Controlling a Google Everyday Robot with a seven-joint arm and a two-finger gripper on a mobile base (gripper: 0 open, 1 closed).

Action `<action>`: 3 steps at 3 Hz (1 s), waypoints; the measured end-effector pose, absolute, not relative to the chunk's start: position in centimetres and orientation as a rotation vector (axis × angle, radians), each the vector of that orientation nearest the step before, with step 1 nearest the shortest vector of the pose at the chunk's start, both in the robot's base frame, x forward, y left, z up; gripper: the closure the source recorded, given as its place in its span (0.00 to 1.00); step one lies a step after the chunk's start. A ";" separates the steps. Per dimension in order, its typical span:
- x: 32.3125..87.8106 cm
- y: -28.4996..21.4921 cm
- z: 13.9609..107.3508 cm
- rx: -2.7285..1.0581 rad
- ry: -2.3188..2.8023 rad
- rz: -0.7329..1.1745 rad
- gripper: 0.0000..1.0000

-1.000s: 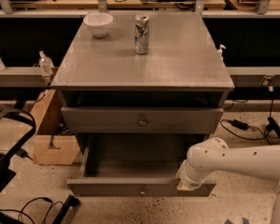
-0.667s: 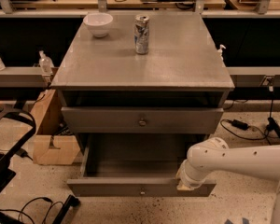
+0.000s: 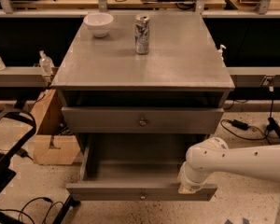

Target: Open middle drawer

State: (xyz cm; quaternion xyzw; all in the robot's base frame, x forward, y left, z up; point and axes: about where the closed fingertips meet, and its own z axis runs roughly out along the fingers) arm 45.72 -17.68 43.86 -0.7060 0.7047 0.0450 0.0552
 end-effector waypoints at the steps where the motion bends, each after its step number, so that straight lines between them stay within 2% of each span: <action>1: 43.5 -17.7 44.6 -2.201 2.139 0.162 1.00; 3: 41.6 -17.7 45.2 -2.259 2.130 0.187 1.00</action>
Offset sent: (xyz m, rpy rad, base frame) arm -0.1881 -0.0054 0.0747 -0.1665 0.3275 0.2731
